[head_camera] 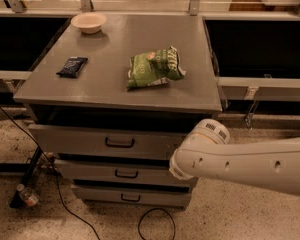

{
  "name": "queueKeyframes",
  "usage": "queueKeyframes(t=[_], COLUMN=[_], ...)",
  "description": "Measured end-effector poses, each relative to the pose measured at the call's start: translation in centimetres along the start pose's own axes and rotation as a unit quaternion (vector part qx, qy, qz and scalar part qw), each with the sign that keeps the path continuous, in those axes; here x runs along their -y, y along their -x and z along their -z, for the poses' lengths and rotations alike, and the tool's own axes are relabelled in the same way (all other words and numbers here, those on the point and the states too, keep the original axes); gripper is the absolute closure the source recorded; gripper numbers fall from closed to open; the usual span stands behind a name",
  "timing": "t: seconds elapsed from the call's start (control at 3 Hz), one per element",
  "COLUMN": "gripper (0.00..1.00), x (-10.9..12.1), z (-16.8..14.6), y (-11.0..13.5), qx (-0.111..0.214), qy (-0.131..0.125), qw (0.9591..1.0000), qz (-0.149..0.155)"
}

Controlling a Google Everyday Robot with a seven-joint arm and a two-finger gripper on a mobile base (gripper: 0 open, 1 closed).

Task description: Close top drawer

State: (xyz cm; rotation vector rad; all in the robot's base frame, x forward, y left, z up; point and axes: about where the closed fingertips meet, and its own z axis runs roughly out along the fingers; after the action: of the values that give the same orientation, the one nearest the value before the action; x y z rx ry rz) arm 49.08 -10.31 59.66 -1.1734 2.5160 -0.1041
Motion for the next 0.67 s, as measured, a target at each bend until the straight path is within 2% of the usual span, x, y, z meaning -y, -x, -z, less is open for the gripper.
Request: queueKeyframes(t=[0.33,0.67], gripper=[1.00,1.00], x=[0.28,0.40], z=[-0.98,-1.12], y=[2.20,3.16], qx=[0.015,0.025], qy=[-0.004,-0.010], qw=[0.9999,0.9996], qz=[0.003,0.005])
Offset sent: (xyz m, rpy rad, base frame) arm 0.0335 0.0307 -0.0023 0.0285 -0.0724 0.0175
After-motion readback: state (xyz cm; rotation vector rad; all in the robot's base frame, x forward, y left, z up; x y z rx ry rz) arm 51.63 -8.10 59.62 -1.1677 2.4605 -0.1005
